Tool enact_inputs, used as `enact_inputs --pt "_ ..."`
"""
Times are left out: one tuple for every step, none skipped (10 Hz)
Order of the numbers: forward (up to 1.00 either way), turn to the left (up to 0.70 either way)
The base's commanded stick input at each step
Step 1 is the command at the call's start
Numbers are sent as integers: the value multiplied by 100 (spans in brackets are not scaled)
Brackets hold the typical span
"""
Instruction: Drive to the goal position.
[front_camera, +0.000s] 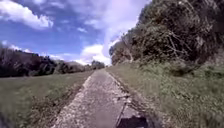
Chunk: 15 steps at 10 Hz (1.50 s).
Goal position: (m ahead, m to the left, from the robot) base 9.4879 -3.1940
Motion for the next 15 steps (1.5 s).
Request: enact_inputs --pt "70 1" --pt "70 1" --pt "70 1" --pt "70 1" --pt "70 1" --pt "70 1" --pt "70 1" --pt "70 1" --pt "70 1" --pt "70 1" --pt "70 1" --pt "66 1" --pt "19 0" --pt "0 0" --pt "0 0"
